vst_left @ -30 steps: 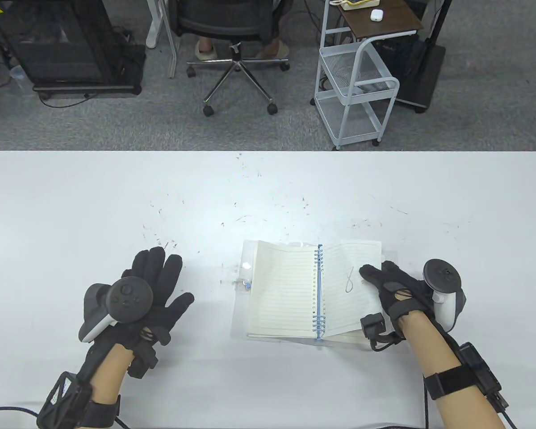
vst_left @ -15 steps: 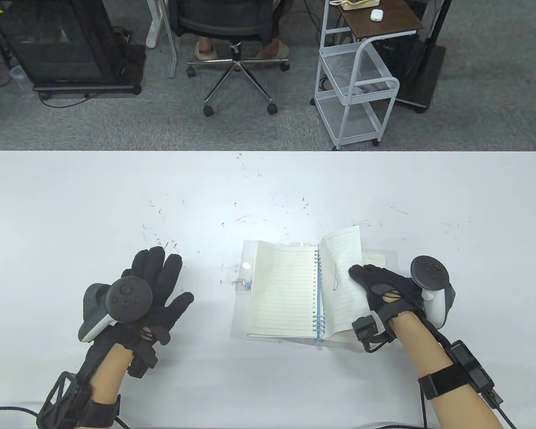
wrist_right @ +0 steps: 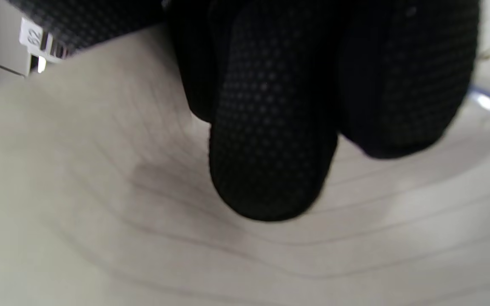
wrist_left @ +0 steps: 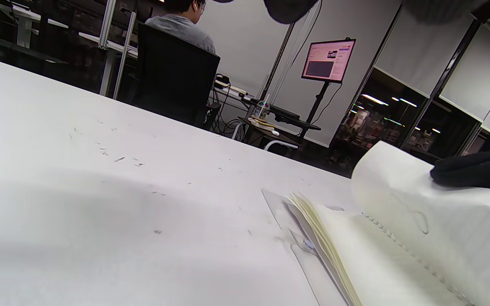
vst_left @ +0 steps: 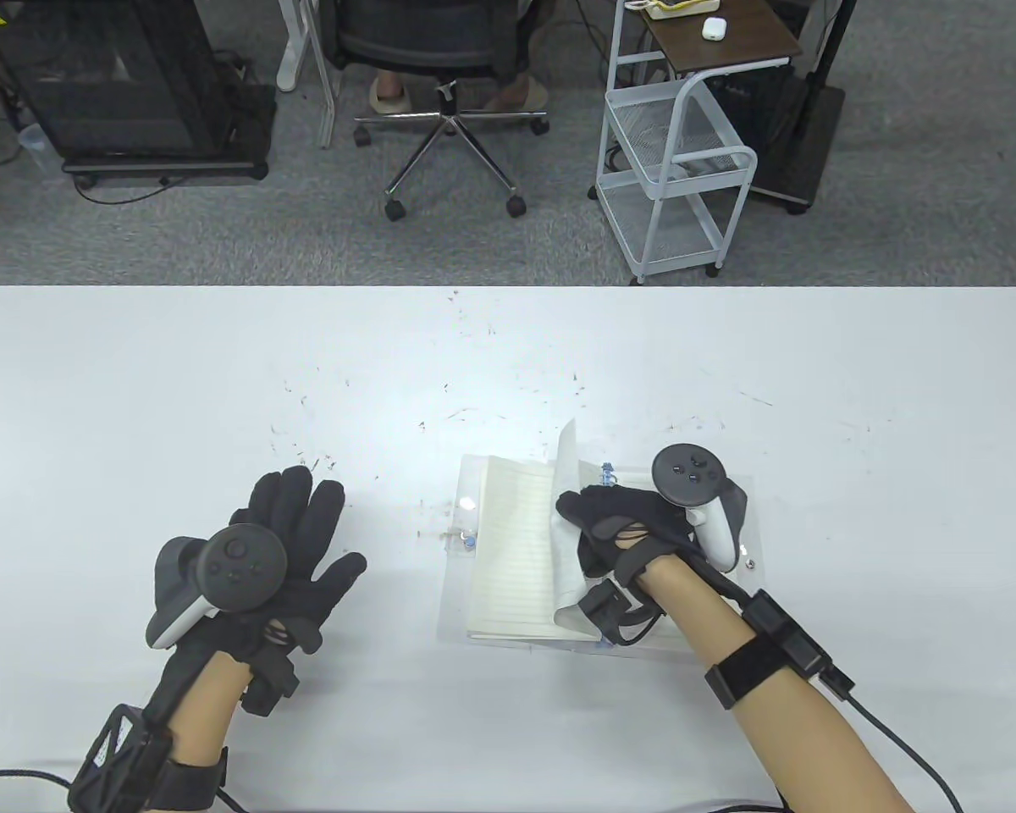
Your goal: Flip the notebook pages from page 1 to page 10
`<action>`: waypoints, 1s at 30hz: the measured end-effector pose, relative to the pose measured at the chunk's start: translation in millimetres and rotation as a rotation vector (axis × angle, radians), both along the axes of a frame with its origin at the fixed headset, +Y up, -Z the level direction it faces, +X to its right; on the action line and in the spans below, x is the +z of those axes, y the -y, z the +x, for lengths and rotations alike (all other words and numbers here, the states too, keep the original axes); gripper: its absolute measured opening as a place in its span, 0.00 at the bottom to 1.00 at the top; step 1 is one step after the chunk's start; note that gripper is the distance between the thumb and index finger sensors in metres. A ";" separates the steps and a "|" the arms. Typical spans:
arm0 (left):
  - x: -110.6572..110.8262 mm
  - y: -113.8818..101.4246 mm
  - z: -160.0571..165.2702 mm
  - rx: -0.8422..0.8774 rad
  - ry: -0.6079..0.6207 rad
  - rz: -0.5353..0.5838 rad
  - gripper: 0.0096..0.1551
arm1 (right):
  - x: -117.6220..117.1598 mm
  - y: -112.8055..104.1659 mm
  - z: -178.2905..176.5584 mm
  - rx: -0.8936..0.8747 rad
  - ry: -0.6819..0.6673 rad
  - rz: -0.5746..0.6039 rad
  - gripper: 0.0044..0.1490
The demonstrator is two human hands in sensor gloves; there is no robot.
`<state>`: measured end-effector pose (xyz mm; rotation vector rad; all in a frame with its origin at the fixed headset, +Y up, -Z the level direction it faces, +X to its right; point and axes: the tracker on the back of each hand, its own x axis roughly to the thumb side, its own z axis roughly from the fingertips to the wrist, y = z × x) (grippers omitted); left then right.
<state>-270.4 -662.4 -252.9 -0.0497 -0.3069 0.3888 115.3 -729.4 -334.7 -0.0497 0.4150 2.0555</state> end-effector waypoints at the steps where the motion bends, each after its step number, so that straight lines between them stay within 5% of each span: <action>1: 0.2 -0.3 0.3 0.000 0.001 0.002 0.52 | -2.3 1.5 -5.8 0.025 -0.014 -0.003 0.25; 14: 0.9 -1.1 1.6 0.003 0.012 0.013 0.51 | -14.6 30.9 -53.5 0.323 -0.133 -0.017 0.26; 24: 1.2 -1.0 1.9 -0.001 0.010 0.010 0.52 | -12.8 31.7 -53.5 0.263 -0.160 -0.043 0.35; 30: 1.2 -1.2 1.2 -0.001 0.005 0.010 0.51 | -3.5 5.6 -22.3 0.151 -0.108 0.068 0.38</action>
